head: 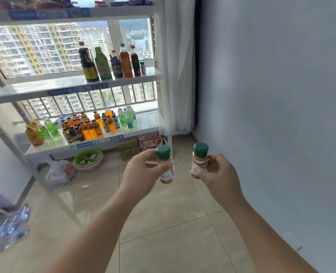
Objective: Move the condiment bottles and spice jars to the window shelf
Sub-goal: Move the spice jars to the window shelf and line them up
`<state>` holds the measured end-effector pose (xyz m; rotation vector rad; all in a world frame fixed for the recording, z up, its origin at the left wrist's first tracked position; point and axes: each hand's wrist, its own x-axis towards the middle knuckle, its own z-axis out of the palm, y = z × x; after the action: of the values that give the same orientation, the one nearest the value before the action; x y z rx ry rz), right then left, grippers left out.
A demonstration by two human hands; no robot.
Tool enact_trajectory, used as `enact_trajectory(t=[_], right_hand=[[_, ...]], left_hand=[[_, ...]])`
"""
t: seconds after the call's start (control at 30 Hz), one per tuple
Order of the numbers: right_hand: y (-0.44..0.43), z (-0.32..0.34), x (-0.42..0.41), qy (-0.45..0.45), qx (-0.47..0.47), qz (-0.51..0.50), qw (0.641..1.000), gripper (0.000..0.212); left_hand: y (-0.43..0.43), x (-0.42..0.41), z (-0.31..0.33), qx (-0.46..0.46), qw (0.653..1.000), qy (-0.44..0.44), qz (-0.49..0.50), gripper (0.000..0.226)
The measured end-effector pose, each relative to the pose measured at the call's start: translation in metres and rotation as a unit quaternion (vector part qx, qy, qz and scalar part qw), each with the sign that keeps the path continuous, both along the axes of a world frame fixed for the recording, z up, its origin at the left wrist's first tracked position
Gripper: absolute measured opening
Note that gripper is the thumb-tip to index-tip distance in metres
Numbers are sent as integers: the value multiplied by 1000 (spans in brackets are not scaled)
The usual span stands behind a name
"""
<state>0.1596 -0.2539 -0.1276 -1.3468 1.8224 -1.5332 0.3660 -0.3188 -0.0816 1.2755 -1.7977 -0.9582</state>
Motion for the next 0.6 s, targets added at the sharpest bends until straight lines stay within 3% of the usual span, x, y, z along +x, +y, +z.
enact_trajectory(t=[0.6], right_hand=[[-171, -20, -72, -36, 47, 52, 997, 28]], left_hand=[[-157, -83, -27, 42, 999, 12, 16, 27]])
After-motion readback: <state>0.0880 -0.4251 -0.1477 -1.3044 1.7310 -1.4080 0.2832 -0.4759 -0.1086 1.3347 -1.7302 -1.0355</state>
